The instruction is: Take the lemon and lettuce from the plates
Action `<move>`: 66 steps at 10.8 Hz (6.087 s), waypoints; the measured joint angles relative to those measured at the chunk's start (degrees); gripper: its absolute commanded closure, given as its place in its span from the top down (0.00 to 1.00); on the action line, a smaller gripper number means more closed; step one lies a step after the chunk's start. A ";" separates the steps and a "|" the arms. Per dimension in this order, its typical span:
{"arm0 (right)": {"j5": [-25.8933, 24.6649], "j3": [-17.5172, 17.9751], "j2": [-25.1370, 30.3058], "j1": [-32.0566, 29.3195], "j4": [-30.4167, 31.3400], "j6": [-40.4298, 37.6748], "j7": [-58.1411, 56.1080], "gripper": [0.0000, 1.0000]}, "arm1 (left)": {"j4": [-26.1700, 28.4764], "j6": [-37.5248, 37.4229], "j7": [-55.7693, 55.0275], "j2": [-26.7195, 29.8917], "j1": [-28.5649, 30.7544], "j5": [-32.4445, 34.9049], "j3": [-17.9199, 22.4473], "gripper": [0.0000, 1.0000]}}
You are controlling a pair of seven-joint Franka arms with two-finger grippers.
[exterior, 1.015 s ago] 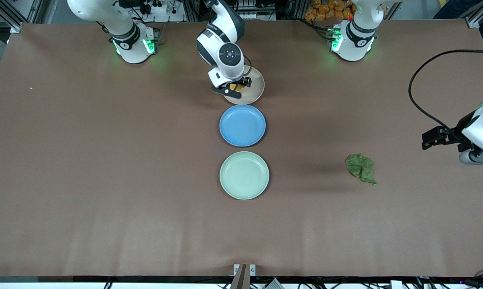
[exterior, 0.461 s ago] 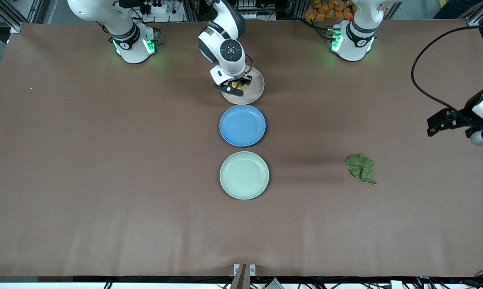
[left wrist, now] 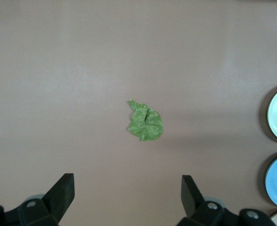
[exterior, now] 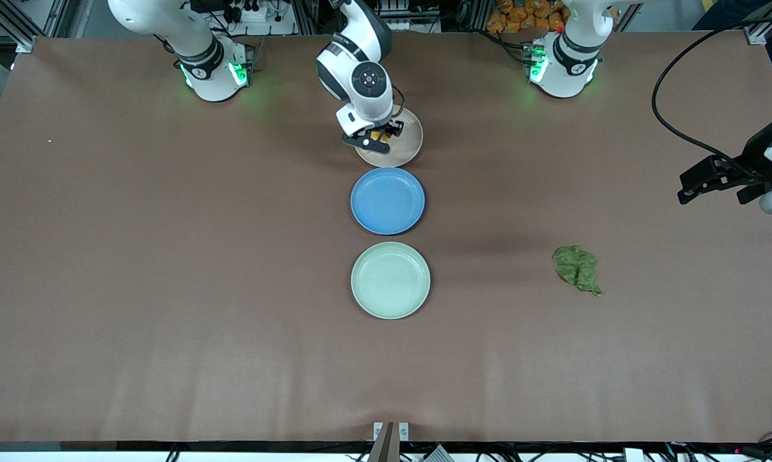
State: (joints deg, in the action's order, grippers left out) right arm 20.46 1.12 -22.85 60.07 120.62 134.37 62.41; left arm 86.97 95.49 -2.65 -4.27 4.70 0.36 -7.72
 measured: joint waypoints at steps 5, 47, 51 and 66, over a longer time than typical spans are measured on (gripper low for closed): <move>-0.16 -3.44 6.42 -3.48 -0.41 -4.17 -3.16 0.00 | -2.24 -2.06 -0.01 1.03 -0.02 0.00 -0.03 1.00; -10.87 -17.72 -10.96 -50.67 -17.29 -8.30 -96.89 1.00 | -2.55 -6.00 -3.19 0.93 0.03 0.00 0.00 1.00; -10.86 -18.81 -10.34 -50.69 -17.28 -8.91 -96.95 1.00 | -2.96 -6.32 -3.19 1.01 0.11 0.00 0.07 1.00; -15.30 -6.75 11.50 -62.09 -5.45 -15.08 -81.58 1.00 | -4.47 -7.93 -3.20 1.33 0.06 0.00 -0.04 1.00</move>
State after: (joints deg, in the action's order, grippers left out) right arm 5.16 -5.63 -11.36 -2.02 115.17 119.29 -19.18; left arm 82.50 87.56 -5.84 -2.94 4.76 0.36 -7.76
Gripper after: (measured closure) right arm 0.000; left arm 0.000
